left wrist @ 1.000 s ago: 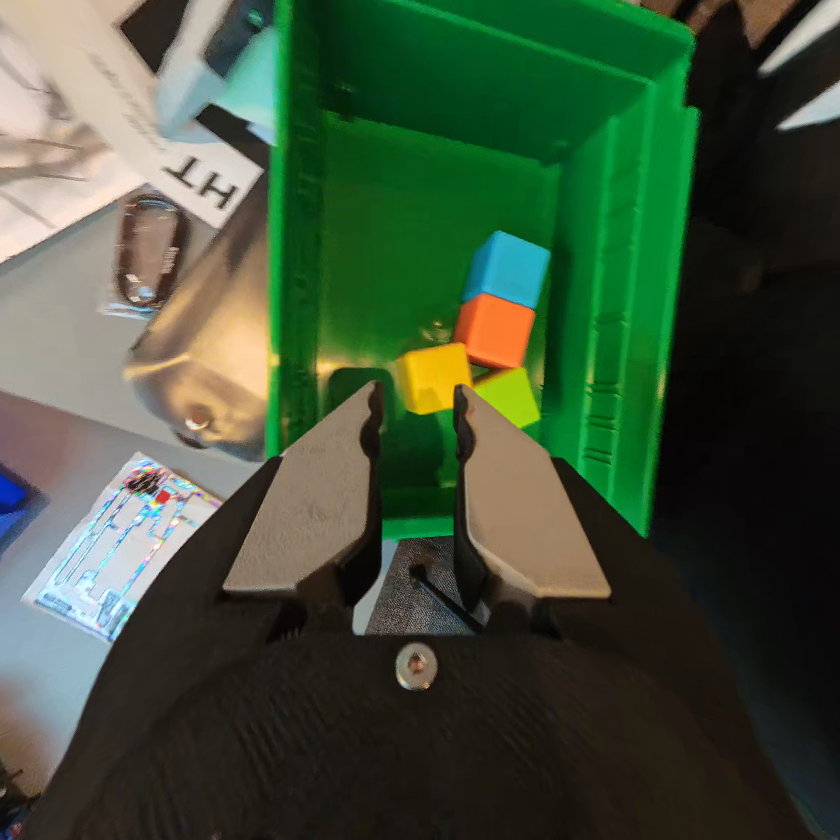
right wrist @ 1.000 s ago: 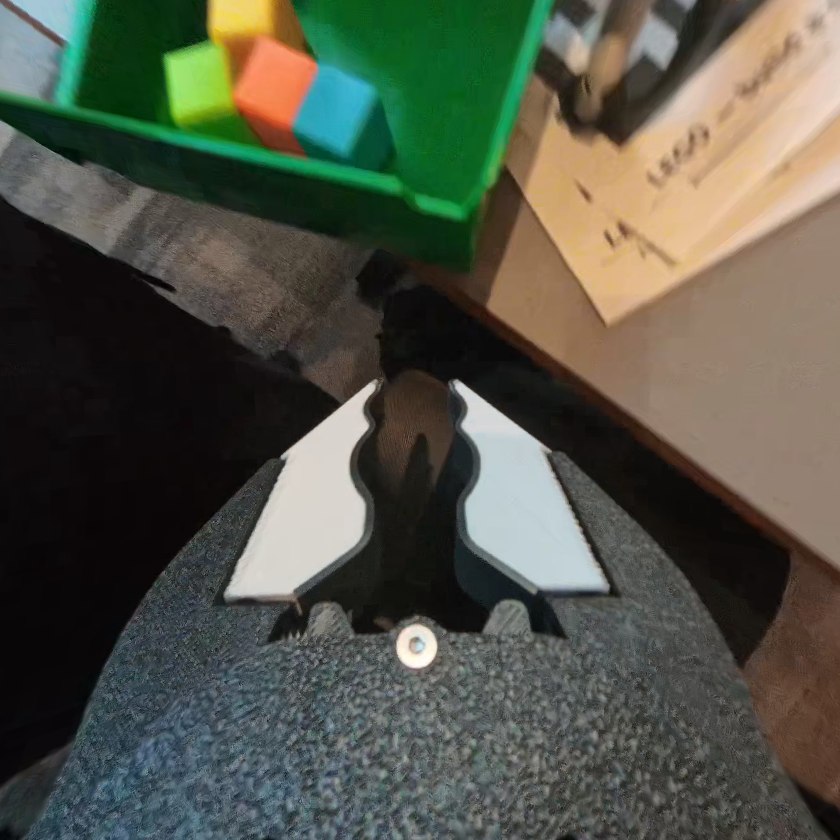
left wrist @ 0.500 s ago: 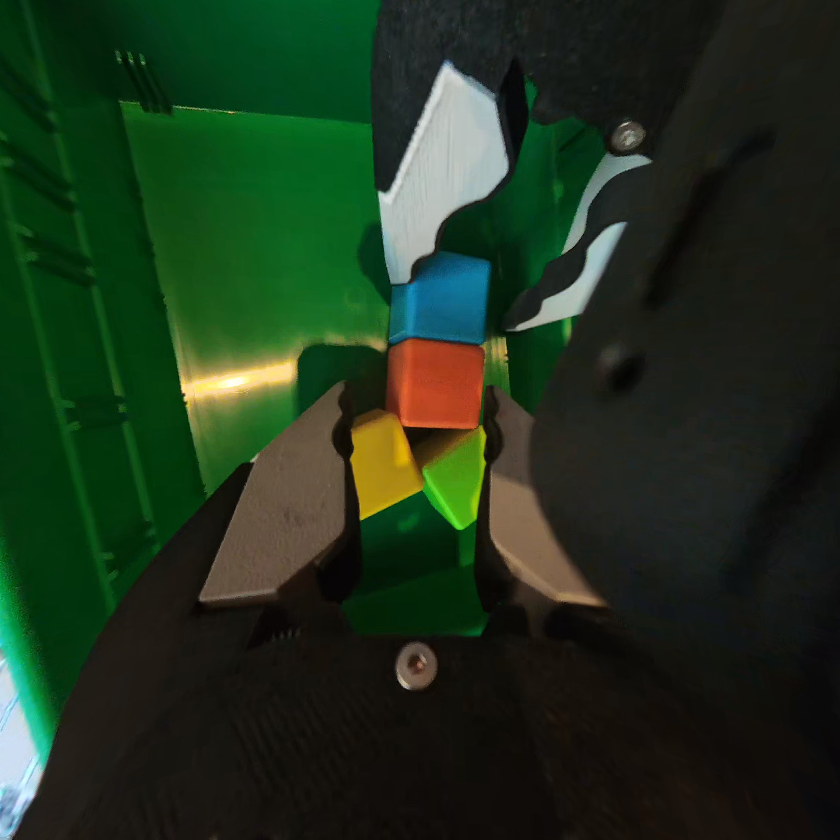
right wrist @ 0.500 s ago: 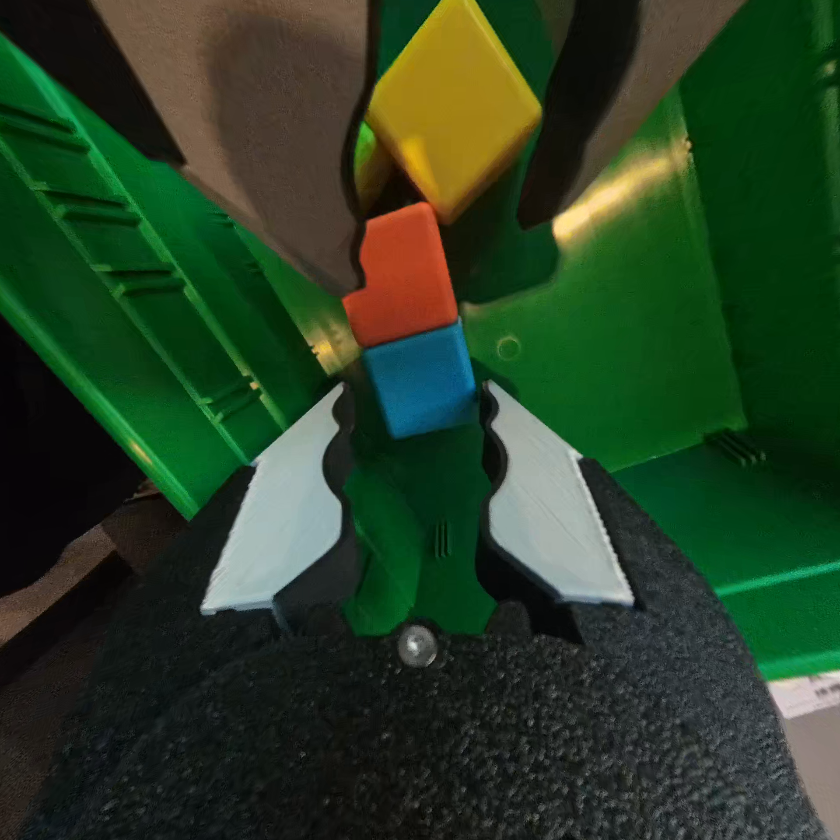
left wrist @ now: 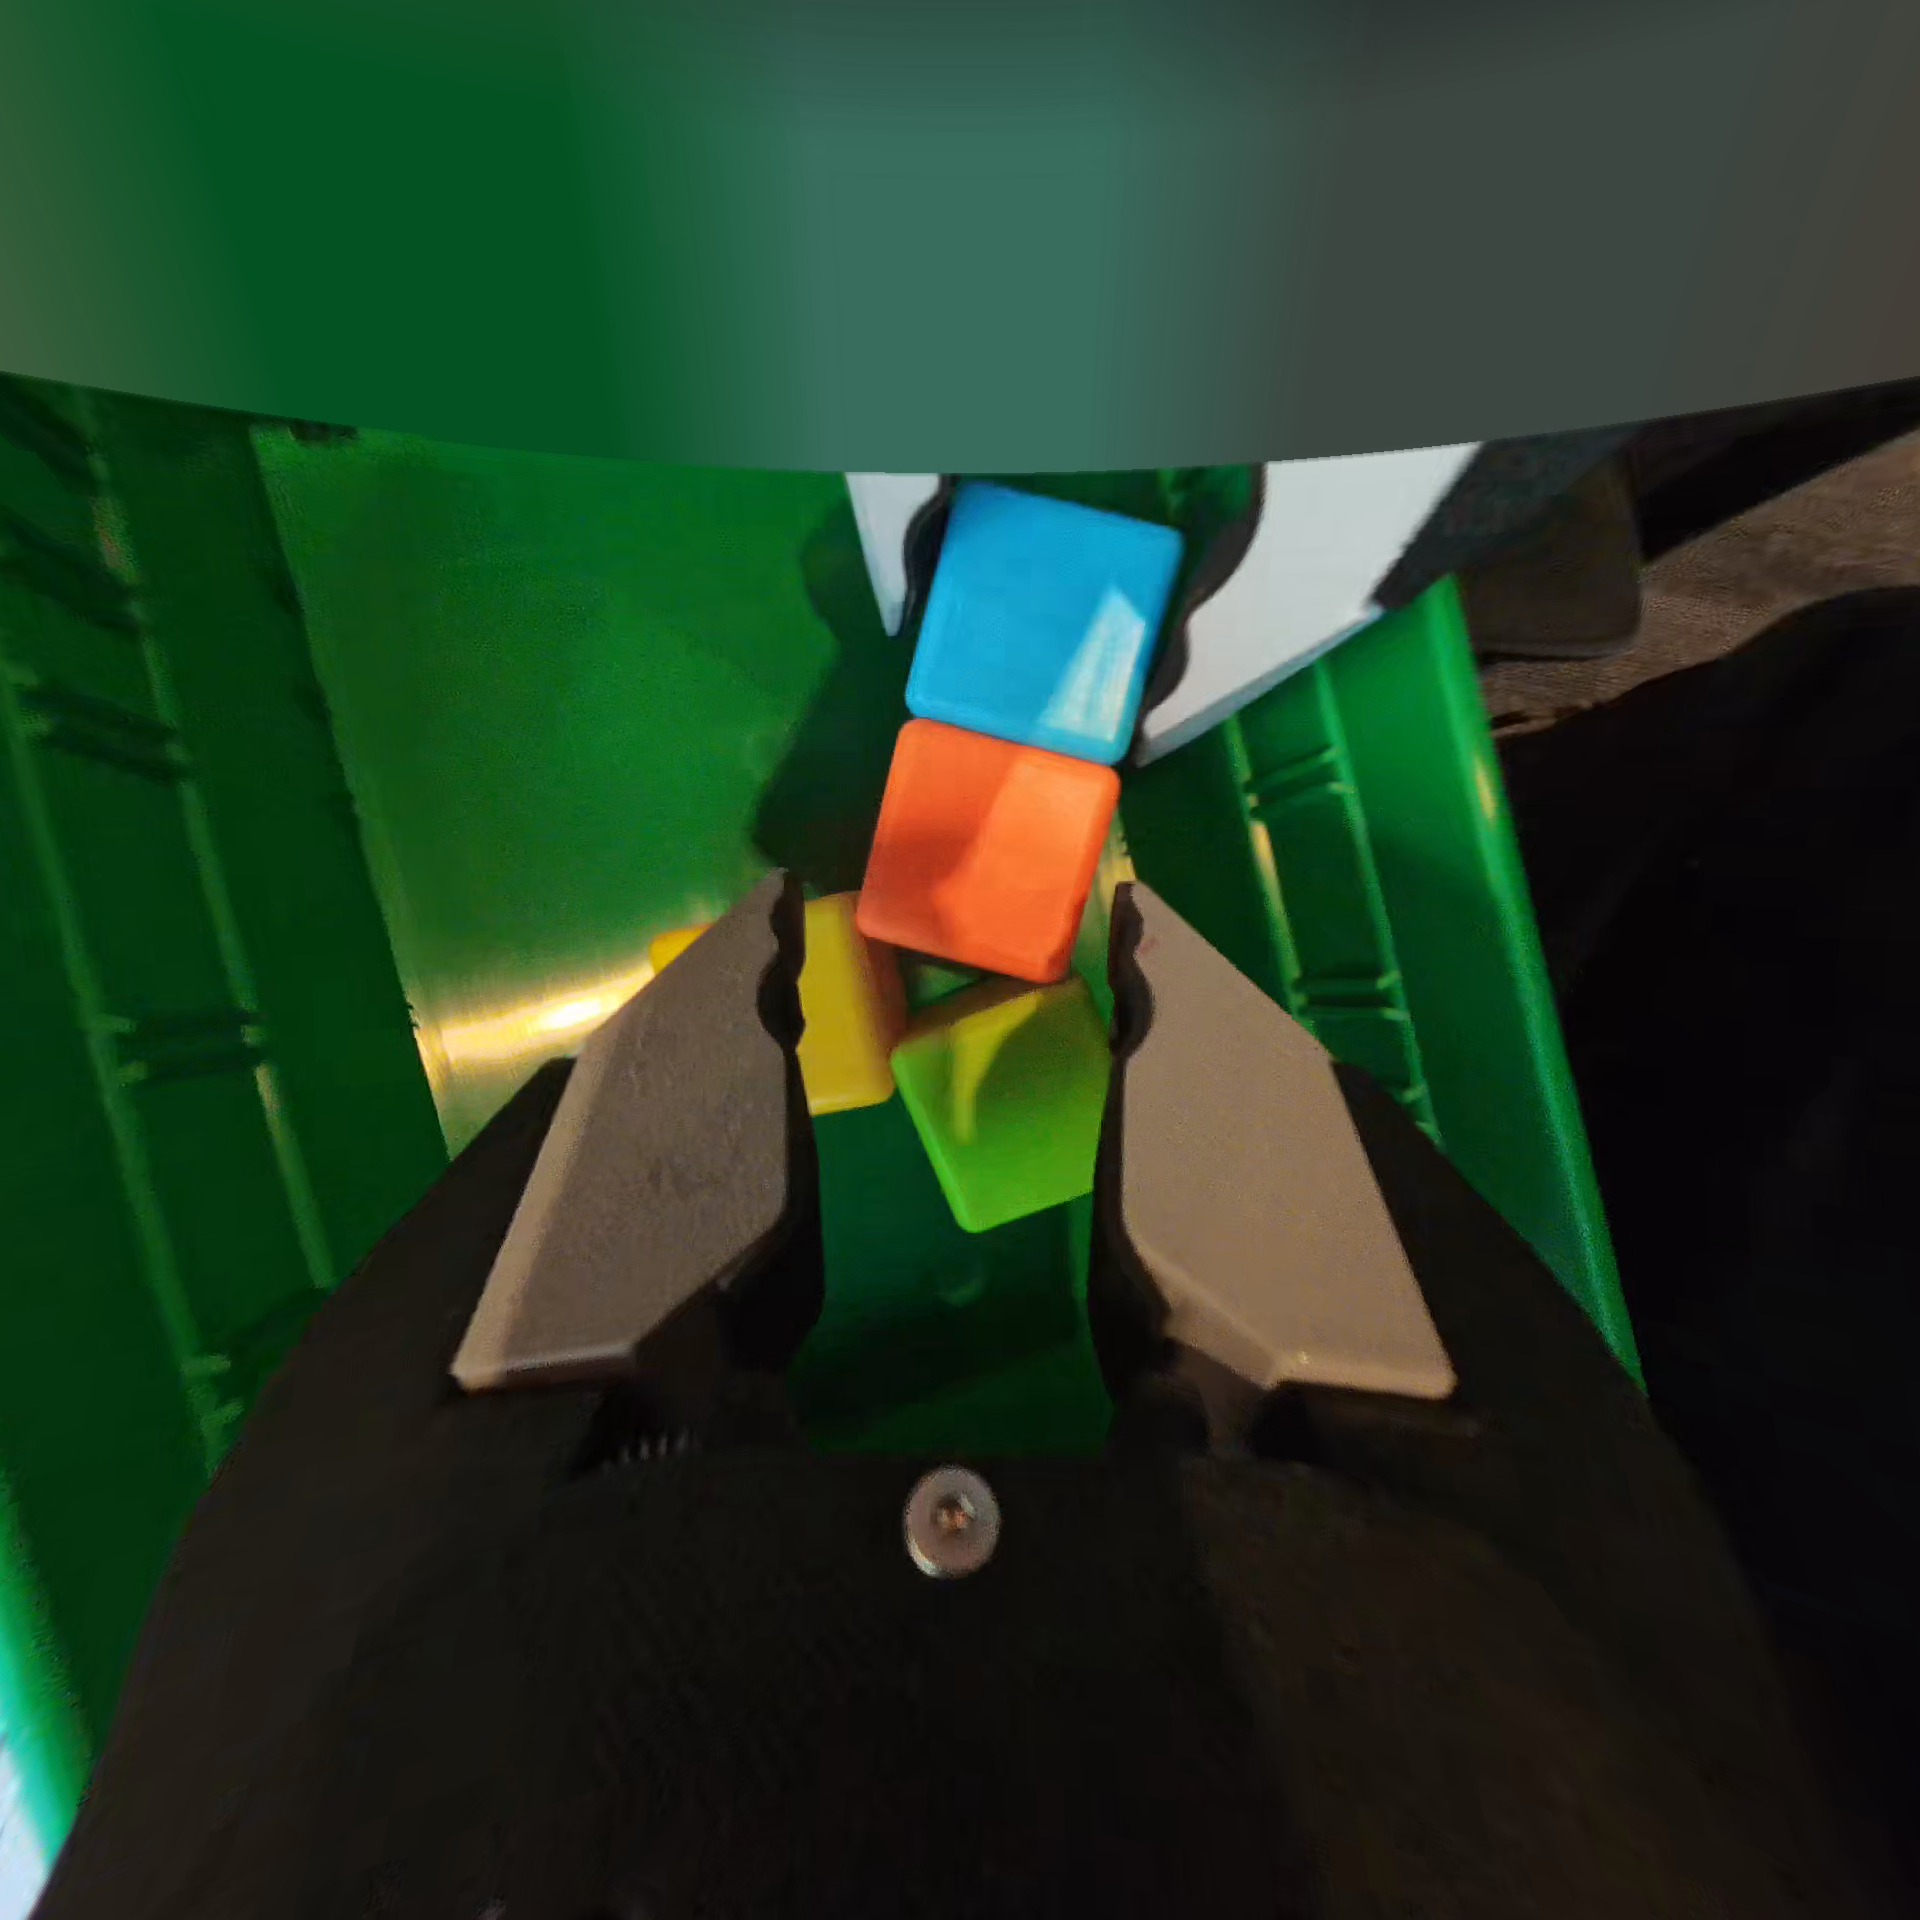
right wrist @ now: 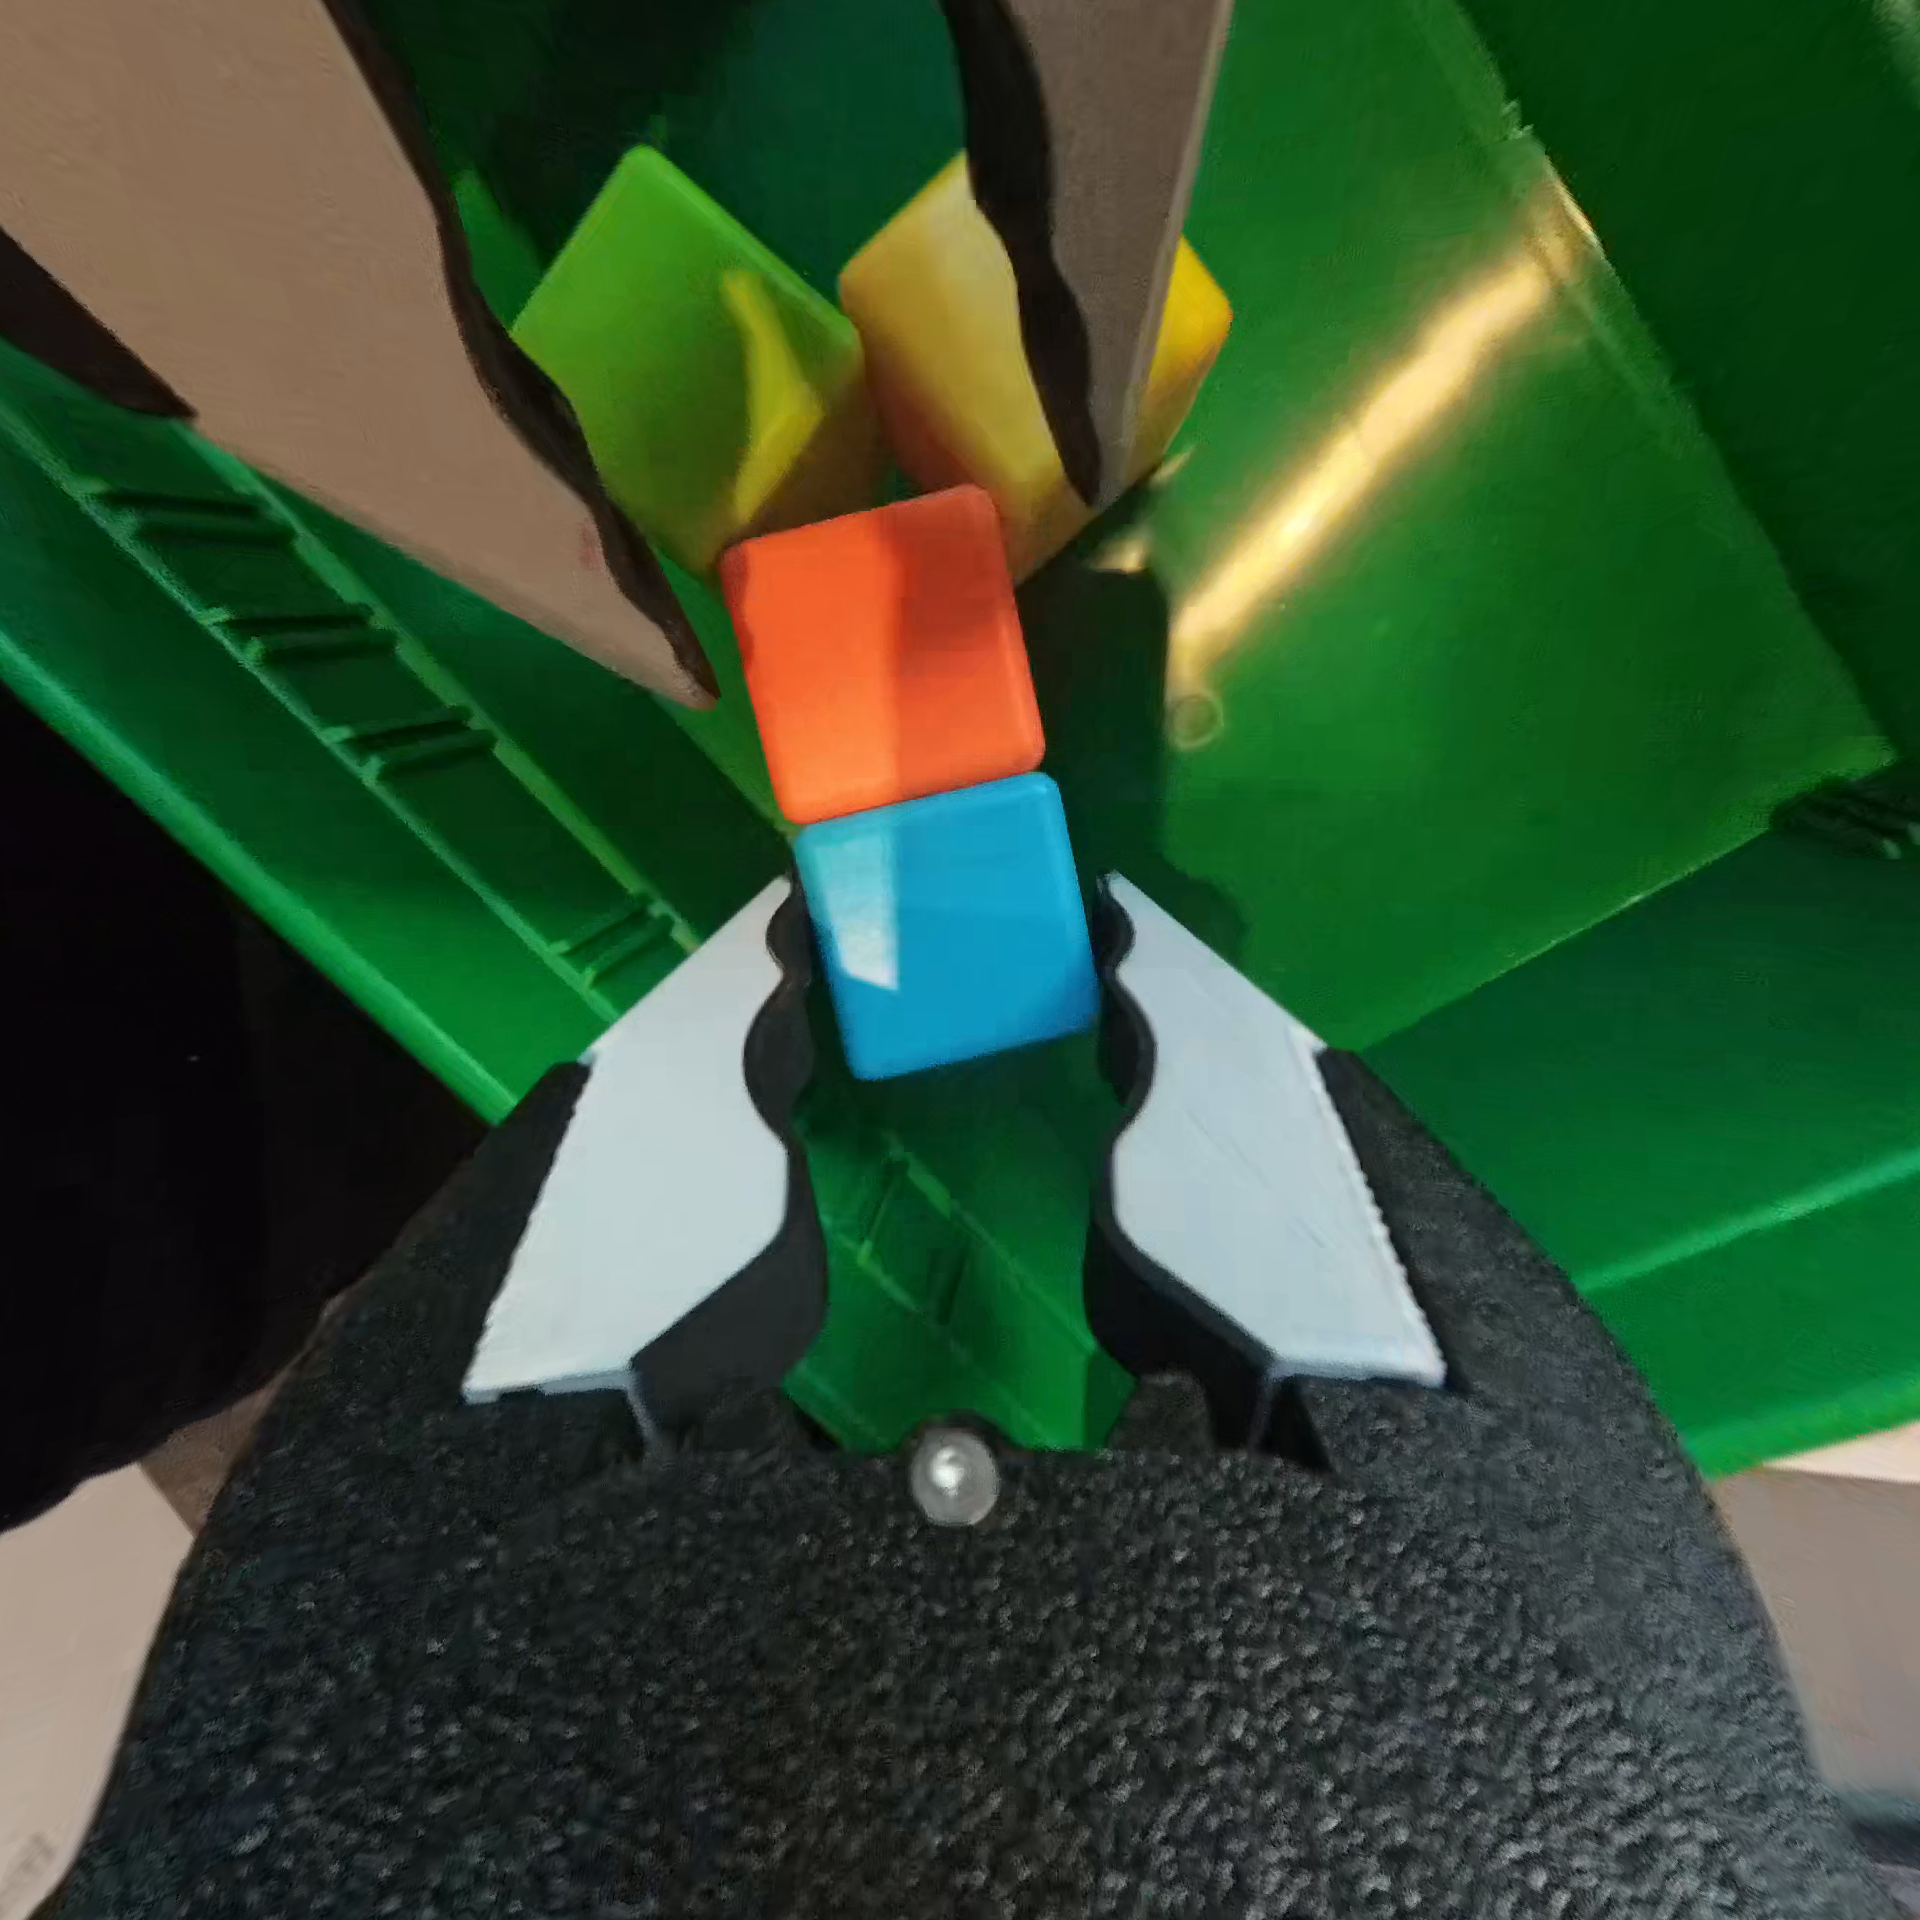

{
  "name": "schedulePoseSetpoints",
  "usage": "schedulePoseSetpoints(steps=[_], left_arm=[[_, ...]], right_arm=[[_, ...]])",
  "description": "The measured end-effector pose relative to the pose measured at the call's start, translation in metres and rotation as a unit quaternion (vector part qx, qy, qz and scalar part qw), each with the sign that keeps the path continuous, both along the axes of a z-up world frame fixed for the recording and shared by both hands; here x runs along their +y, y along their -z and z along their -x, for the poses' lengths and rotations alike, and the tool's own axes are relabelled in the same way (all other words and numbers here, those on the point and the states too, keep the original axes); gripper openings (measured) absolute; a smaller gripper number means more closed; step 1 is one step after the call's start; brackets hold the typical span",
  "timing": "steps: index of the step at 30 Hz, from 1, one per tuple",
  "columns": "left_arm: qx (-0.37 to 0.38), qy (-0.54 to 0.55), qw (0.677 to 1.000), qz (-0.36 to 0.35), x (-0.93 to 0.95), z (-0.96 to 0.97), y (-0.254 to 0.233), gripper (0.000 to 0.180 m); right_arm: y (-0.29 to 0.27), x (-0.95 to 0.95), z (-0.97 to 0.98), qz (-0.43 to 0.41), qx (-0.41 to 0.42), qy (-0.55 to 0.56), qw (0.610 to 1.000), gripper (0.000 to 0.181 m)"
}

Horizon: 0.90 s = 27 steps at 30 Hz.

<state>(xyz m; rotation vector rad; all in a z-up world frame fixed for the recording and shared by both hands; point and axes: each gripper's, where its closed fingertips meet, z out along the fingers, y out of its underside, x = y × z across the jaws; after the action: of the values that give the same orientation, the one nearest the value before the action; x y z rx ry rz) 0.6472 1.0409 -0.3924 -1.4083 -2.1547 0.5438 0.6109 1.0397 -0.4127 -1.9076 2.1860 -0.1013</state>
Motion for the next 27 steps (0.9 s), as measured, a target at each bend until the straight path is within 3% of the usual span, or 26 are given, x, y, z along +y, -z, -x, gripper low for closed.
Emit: schedulePoseSetpoints(steps=[8, 12, 27], left_arm=[[0.003, 0.07, 0.996, 0.053, 0.002, 0.011, -0.022, 0.052], [0.004, 0.078, 0.997, 0.02, 0.007, 0.015, -0.012, 0.057], [0.14, 0.093, 0.983, -0.07, 0.029, 0.038, -0.043, 0.056]], right_arm=[[-0.049, 0.003, -0.006, -0.04, -0.131, 0.108, 0.985, 0.049], [-0.05, 0.002, -0.01, -0.054, -0.149, 0.131, 0.979, 0.049], [-0.093, 0.002, -0.032, -0.174, -0.322, 0.248, 0.897, 0.049]])
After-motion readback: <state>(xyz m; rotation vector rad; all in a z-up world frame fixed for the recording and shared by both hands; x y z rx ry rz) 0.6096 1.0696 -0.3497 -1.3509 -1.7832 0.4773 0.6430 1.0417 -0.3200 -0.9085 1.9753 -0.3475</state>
